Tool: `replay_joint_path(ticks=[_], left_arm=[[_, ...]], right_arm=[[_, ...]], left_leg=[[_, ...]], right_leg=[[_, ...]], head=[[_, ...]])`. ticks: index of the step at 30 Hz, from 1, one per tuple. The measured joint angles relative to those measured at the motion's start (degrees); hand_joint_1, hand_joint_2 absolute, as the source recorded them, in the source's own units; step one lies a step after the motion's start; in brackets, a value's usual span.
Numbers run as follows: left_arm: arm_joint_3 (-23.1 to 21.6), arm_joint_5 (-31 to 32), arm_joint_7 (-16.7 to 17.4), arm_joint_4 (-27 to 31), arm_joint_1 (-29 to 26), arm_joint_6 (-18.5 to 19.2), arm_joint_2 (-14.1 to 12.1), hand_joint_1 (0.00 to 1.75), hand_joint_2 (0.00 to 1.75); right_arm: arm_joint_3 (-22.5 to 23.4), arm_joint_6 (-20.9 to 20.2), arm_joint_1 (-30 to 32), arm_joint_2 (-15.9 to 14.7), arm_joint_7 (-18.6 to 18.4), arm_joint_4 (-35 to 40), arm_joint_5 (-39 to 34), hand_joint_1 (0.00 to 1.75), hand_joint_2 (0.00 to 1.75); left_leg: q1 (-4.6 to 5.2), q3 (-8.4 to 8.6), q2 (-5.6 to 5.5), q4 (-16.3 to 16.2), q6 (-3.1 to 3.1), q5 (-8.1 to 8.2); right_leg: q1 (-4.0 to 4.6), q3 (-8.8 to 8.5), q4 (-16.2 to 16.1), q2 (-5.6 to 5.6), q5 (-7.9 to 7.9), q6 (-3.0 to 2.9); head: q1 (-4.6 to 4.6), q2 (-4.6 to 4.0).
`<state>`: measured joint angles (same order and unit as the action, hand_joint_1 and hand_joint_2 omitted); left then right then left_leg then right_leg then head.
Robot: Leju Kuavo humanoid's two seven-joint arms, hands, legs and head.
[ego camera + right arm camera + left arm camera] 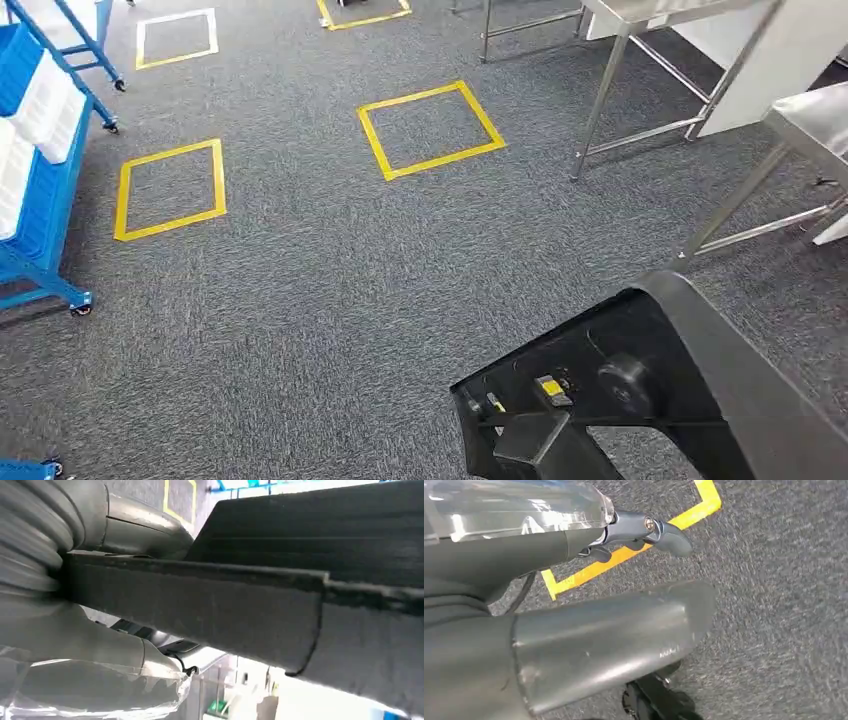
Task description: Take the parts from the cabinet and place them on the table.
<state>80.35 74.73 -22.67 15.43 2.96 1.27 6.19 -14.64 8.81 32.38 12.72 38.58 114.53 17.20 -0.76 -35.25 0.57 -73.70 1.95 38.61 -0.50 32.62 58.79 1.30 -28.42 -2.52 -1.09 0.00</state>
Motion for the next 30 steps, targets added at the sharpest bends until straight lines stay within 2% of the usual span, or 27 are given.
replay_joint_path(ticks=[1,2,3,4,5,6,7,9,10,11,12,13,14,15,16,17,18,19,20,21,22,24,25,26,27,28,30], left_arm=[[0.00,0.11,0.00,0.00,-0.08,0.00,0.02,0.00,0.00],[0.00,0.15,0.00,0.00,-0.07,0.00,0.09,0.00,0.00],[0.00,0.15,-0.02,0.00,-0.02,0.00,0.13,0.00,0.00],[0.00,0.15,-0.09,0.00,0.00,0.02,0.13,0.00,0.00],[0.00,0.15,-0.17,0.00,-0.05,0.02,0.13,0.00,0.00],[0.00,0.18,-0.17,0.00,-0.04,0.02,0.13,0.00,0.00],[0.00,0.20,-0.26,0.00,-0.20,0.07,0.15,0.00,0.00],[0.00,0.24,-0.26,0.00,-0.20,0.13,0.15,0.00,0.00],[0.00,0.26,-0.28,0.00,-0.09,0.15,0.22,0.00,0.00],[0.00,0.29,-0.31,0.00,0.05,0.17,0.42,0.00,0.00],[0.00,0.33,-0.37,0.00,0.05,0.22,0.44,0.00,0.00],[0.00,0.35,-0.37,0.00,-0.07,0.22,0.46,0.00,0.00],[0.00,0.35,-0.37,0.00,-0.26,0.24,0.50,0.00,0.00],[0.00,0.37,-0.35,0.00,-0.39,0.24,0.55,0.00,0.00],[0.00,0.37,-0.35,0.00,-0.41,0.24,0.55,0.00,0.00],[0.00,0.37,-0.35,0.00,-0.34,0.24,0.55,0.00,0.00],[0.00,0.35,-0.35,0.00,-0.26,0.24,0.57,0.00,0.00],[0.00,0.35,-0.35,0.00,-0.18,0.24,0.68,0.00,0.00],[0.00,0.37,-0.35,0.00,-0.07,0.33,0.74,0.00,0.00],[0.00,0.37,-0.35,0.00,-0.03,0.39,0.76,0.00,0.00],[0.00,0.40,-0.35,0.00,-0.02,0.39,0.79,0.00,0.00],[0.00,0.55,-0.35,0.00,0.30,0.39,0.81,0.00,0.00],[-0.02,0.79,-0.35,-0.02,0.40,0.44,0.96,0.00,0.00],[-0.02,0.88,-0.35,-0.02,0.46,0.46,0.98,0.00,0.00],[-0.02,0.90,-0.37,-0.02,0.44,0.52,1.14,0.00,0.00],[-0.02,0.90,-0.35,-0.02,0.34,0.50,1.18,0.00,0.00],[-0.02,0.90,-0.35,-0.02,0.00,0.50,1.16,0.00,0.00]], right_arm=[[0.04,0.00,0.01,0.00,-0.07,-0.02,0.09,1.75,1.75],[0.04,0.02,0.02,0.00,-0.09,-0.02,0.22,1.75,1.75],[0.04,0.02,0.01,0.00,-0.15,-0.02,0.37,1.75,1.75],[0.04,0.02,0.01,0.00,-0.22,-0.02,0.50,1.75,1.75],[0.04,0.09,0.00,0.00,-0.37,0.00,0.61,1.75,1.75],[0.04,0.20,-0.06,0.00,-0.59,0.00,0.63,1.75,1.75],[0.04,0.28,-0.20,0.00,-0.79,0.00,0.70,1.75,1.75],[0.04,0.52,-0.11,0.00,-1.03,0.00,0.83,1.75,1.75],[0.04,0.55,-0.10,0.00,-1.14,0.04,0.87,1.75,1.75],[0.04,0.68,-0.10,0.00,-1.18,0.04,0.92,1.75,1.75],[0.04,0.70,-0.12,0.00,-1.25,0.04,0.92,1.75,1.75],[0.07,0.70,-0.39,-0.02,-1.29,0.04,0.98,1.75,1.75],[0.07,0.70,-0.51,-0.02,-1.38,0.02,1.09,1.75,1.75],[0.07,0.70,-0.44,-0.02,-1.38,0.02,1.16,1.75,1.75],[0.07,0.72,-0.44,-0.04,-1.40,0.02,1.16,1.75,1.75],[0.07,0.72,-0.43,-0.04,-1.49,0.00,1.16,1.75,1.75],[0.07,0.74,-0.43,-0.04,-1.51,0.02,1.16,1.75,1.75],[0.07,0.79,-0.43,-0.04,-1.53,0.02,1.16,1.75,1.75],[0.07,0.85,-0.43,-0.04,-1.60,0.02,1.20,1.75,1.75],[0.07,0.87,-0.57,-0.04,-1.66,0.02,1.25,1.75,1.75],[0.07,0.87,-0.56,-0.04,-1.82,0.02,1.40,1.75,1.75],[0.02,1.07,-0.51,-0.07,-1.90,0.02,1.42,1.75,1.75],[0.02,1.14,-0.44,-0.09,-1.97,0.02,1.42,1.75,1.75],[0.00,1.16,-0.40,-0.07,-1.97,0.04,1.42,1.75,1.75],[0.00,1.20,-0.38,-0.09,-1.97,0.04,1.46,1.75,1.75],[0.00,1.25,-0.49,-0.07,-1.99,0.04,1.46,1.75,1.75],[-0.02,1.40,-0.43,-0.09,-2.18,0.04,1.48,1.75,1.75]], left_leg=[[0.00,-0.96,-0.07,-1.80,-0.11,-0.19],[0.00,-0.50,-0.14,-0.48,-0.31,-1.88],[0.04,1.15,-0.32,3.31,-0.63,-4.52],[0.06,3.54,-1.05,8.65,-1.01,-7.48],[0.06,5.63,-3.27,13.53,-1.41,-9.75],[0.07,6.29,-6.86,15.29,-1.77,-9.06],[0.13,6.42,-6.76,16.34,-1.84,-9.22],[0.48,6.44,-5.44,16.18,-2.01,-9.23],[0.34,6.55,-4.61,16.85,-2.46,-9.77],[-0.31,6.79,-3.42,17.89,-2.70,-10.40],[-0.14,6.91,-2.98,18.39,-2.99,-10.64],[-0.09,6.83,-1.79,18.39,-3.54,-10.70],[0.03,6.70,-0.74,18.30,-3.50,-10.63],[0.12,6.61,0.25,18.26,-3.53,-10.55],[0.14,6.45,1.27,18.22,-3.48,-10.52],[0.13,6.41,2.14,18.14,-3.38,-10.45],[0.12,6.42,2.86,18.03,-3.22,-10.34],[0.09,6.50,3.50,17.83,-3.01,-10.14],[0.10,6.70,4.11,17.43,-2.68,-9.87],[0.38,6.57,4.55,17.00,-2.20,-9.51],[0.60,6.39,4.99,16.58,-1.87,-9.18],[0.56,6.91,5.84,16.70,-1.50,-9.24],[0.48,7.02,6.33,16.70,-1.25,-9.24],[0.27,6.75,5.82,16.46,-0.82,-8.66],[0.05,6.40,3.04,14.92,-0.53,-7.18],[-0.05,5.04,1.39,11.50,-0.41,-4.88],[-0.10,0.87,0.08,2.08,-0.16,-0.62]], right_leg=[[0.12,-0.02,0.01,0.75,0.01,-0.01],[0.20,-0.13,0.03,1.51,0.02,-0.02],[0.29,-0.28,0.04,2.29,0.03,-0.01],[0.32,-0.47,0.06,3.07,0.03,0.00],[0.28,-0.51,0.06,3.69,0.07,0.05],[0.26,-0.32,0.14,4.16,0.20,0.33],[0.14,0.11,0.30,5.07,0.38,0.63],[-0.33,0.76,0.03,6.46,0.96,1.56],[-0.15,0.97,-0.34,7.32,1.36,2.19],[-0.21,1.02,0.36,5.86,0.88,2.14],[0.21,1.76,1.60,2.31,-0.59,2.42],[0.12,3.45,4.95,0.45,-3.16,2.71],[-0.04,5.56,9.60,-0.32,-5.70,3.01],[-0.23,7.24,13.45,-0.61,-7.36,3.24],[-0.36,8.17,15.81,-0.76,-7.84,3.51],[-0.45,7.62,15.29,-0.97,-6.89,3.73],[-0.57,5.86,12.47,-1.30,-5.06,3.86],[-0.72,3.08,7.95,-1.78,-2.91,3.91],[-0.74,-0.38,2.40,-3.30,-0.86,3.80],[-0.31,-1.84,-0.63,-6.08,-1.61,3.34],[-0.16,-1.82,-0.59,-5.04,-1.18,2.80],[0.01,-1.46,-0.35,-4.05,-1.19,2.42],[0.10,-1.28,-0.48,-3.49,-1.05,2.04],[-0.41,-1.51,-0.96,-2.88,-0.63,1.41],[-0.46,-1.43,-1.00,-2.42,-0.51,1.19],[-0.49,-1.31,-0.99,-1.96,-0.41,0.99],[-0.42,-1.21,-0.96,-0.65,-0.38,0.89]], head=[[0.02,0.00],[0.02,0.00],[0.00,0.00],[0.04,0.00],[0.02,0.00],[0.13,0.00],[0.13,0.00],[-0.04,0.00],[-0.11,0.00],[0.00,0.00],[0.26,-0.02],[0.77,0.00],[0.78,0.00],[0.81,0.00],[0.77,0.00],[0.83,0.00],[0.81,0.00],[0.81,0.00],[0.81,0.00],[0.83,0.00],[0.65,0.00],[0.52,-0.02],[0.57,0.00],[0.57,0.00],[0.27,0.00],[0.09,0.00],[0.00,0.00]])
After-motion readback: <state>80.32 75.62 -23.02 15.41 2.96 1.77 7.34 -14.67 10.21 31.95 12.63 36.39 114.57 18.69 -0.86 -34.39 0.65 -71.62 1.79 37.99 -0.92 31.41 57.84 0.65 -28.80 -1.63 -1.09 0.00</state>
